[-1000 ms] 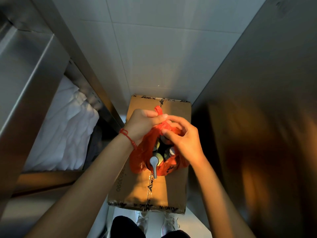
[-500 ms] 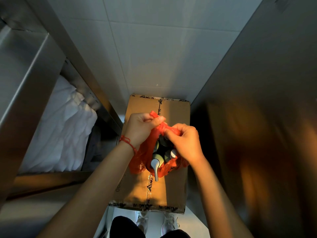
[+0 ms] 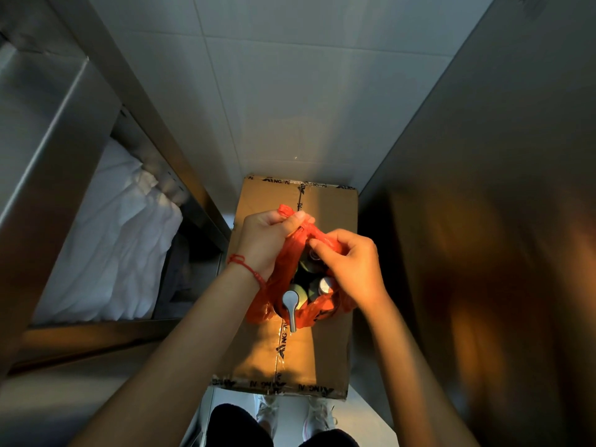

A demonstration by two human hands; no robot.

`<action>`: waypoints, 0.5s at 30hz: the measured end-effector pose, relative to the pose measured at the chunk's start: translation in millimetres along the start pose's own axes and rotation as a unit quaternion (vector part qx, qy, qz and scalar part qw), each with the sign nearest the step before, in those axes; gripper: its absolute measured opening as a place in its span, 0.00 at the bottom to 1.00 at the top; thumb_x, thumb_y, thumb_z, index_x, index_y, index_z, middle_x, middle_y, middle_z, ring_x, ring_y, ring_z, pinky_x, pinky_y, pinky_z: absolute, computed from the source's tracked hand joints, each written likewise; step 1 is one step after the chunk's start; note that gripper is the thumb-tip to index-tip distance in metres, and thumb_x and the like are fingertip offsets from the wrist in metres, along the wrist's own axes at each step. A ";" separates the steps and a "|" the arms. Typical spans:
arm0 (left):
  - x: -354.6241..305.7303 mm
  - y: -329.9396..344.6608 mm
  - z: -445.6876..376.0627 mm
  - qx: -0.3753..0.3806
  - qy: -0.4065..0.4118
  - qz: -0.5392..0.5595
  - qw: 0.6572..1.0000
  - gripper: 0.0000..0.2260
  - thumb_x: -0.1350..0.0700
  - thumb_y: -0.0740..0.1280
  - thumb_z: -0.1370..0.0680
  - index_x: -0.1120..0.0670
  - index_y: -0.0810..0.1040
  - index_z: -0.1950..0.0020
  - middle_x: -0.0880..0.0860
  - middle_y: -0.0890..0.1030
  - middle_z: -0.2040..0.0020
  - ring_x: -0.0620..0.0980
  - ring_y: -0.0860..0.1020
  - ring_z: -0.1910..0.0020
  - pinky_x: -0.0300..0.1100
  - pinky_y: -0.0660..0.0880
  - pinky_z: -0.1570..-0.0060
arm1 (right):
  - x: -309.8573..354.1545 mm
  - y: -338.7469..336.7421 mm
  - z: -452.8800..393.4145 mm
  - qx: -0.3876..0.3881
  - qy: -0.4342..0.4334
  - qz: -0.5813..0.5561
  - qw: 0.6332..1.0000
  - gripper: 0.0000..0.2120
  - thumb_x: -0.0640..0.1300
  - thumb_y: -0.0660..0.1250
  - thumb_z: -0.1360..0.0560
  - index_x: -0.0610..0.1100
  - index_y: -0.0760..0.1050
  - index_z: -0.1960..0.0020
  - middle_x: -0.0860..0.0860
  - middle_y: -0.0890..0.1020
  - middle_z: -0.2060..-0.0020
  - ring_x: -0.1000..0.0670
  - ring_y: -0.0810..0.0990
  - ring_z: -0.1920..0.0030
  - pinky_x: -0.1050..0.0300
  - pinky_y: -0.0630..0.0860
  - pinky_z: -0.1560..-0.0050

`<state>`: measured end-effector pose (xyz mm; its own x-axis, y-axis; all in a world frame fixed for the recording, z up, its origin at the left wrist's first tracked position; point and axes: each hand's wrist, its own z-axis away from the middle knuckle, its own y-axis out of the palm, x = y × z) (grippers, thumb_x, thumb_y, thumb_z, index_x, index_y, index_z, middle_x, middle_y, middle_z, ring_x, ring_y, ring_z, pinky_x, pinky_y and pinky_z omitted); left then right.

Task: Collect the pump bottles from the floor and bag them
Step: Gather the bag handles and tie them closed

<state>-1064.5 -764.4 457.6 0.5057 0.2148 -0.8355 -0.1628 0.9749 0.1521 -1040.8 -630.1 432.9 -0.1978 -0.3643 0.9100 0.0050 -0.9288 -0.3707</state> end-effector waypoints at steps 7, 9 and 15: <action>-2.5 0.0 -0.4 0.034 0.036 -0.025 0.998 0.11 0.60 0.67 0.27 0.53 0.83 0.68 0.52 0.84 0.68 0.50 0.81 0.67 0.43 0.78 0.60 | 15.6 0.7 2.4 0.031 0.052 -0.167 0.984 0.20 0.47 0.67 0.27 0.37 0.74 0.74 0.41 0.75 0.74 0.46 0.71 0.69 0.56 0.67 0.64; -2.9 0.8 0.6 0.021 0.046 -0.033 0.998 0.09 0.60 0.68 0.28 0.54 0.83 0.67 0.52 0.83 0.69 0.51 0.79 0.67 0.43 0.77 0.60 | 20.1 1.8 1.2 0.016 0.070 -0.165 0.984 0.21 0.50 0.67 0.27 0.41 0.74 0.76 0.41 0.74 0.75 0.47 0.69 0.71 0.58 0.66 0.67; -2.0 1.7 3.9 0.040 0.069 -0.031 0.996 0.10 0.60 0.68 0.28 0.49 0.84 0.66 0.48 0.85 0.67 0.46 0.82 0.64 0.39 0.80 0.59 | 26.0 1.8 -0.1 0.024 0.172 -0.295 0.940 0.12 0.43 0.71 0.31 0.42 0.78 0.73 0.50 0.80 0.78 0.53 0.76 0.75 0.62 0.75 0.69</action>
<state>-1062.5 -763.0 461.6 0.3897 0.1493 -0.9088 -0.0639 0.9888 0.1350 -1046.0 -641.3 455.9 -0.4858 0.2503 0.8375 -0.1630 -0.9673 0.1946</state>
